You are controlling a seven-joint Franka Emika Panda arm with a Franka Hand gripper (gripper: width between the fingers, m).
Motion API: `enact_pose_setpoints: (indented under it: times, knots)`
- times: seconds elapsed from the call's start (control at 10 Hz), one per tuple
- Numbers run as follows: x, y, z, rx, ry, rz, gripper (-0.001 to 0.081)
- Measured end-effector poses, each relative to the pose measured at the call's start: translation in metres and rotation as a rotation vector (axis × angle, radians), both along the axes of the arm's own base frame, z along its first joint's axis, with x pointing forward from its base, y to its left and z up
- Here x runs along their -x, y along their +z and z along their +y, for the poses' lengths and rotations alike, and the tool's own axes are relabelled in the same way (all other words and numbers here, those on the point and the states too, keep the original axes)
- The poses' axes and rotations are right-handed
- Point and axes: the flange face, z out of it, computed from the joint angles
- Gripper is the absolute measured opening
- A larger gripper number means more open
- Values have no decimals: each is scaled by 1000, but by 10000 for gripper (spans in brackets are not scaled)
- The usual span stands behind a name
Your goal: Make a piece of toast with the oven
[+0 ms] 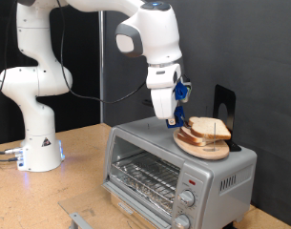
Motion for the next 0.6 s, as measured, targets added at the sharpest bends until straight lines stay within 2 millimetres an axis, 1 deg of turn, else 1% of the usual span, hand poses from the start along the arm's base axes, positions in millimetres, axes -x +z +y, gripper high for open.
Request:
enact_pose_setpoints:
  times: [0.3,0.6]
  knots:
    - [0,13,0,-25,-10,-78,467]
    - [7,23,-3,-24,-24,-113,465]
